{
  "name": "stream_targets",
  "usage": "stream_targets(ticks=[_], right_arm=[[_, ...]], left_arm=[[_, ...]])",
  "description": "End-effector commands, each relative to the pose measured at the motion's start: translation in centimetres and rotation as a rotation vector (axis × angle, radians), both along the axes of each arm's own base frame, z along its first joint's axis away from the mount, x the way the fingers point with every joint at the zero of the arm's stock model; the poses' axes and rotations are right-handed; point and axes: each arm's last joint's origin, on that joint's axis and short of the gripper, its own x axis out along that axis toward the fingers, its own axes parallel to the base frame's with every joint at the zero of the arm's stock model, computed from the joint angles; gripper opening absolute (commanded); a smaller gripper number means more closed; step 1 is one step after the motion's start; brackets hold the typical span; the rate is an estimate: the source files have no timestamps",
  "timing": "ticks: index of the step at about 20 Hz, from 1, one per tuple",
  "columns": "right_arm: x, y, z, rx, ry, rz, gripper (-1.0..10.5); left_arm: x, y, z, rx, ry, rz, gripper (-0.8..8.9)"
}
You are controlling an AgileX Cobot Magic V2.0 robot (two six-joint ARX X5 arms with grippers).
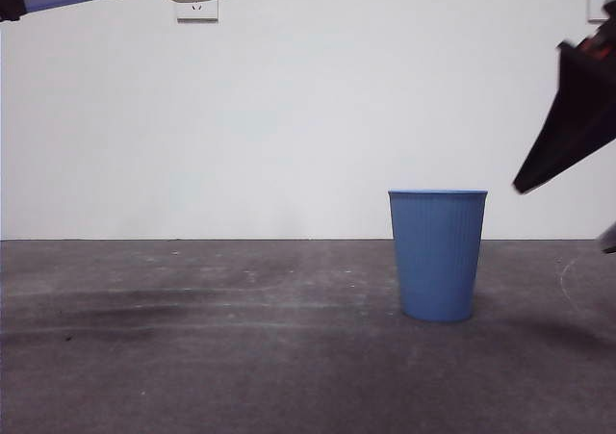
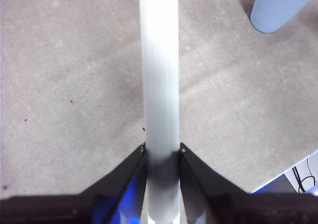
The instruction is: Pick up the cup brush,pick up the cup,insert the brush into the cup,clean the cup,put the cup brush back,put the cup back to the fixed position on the table
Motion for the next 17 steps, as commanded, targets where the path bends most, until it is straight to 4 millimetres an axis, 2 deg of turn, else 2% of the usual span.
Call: stream_targets(ticks=[1, 11, 17], right_arm=[[0.7, 0.6, -0.9, -0.002, -0.017, 0.030, 5.9], [3.5, 3.0, -3.7, -0.110, -0.126, 0.145, 5.9], [5.4, 4.4, -6.1, -0.126, -0.190, 0.180, 5.9]], left_arm=[[0.0, 0.0, 0.0, 0.007, -0.008, -0.012, -0.09], [0.0, 0.0, 0.0, 0.021, -0.014, -0.029, -0.09], [0.0, 0.0, 0.0, 0.022, -0.012, -0.029, -0.09]])
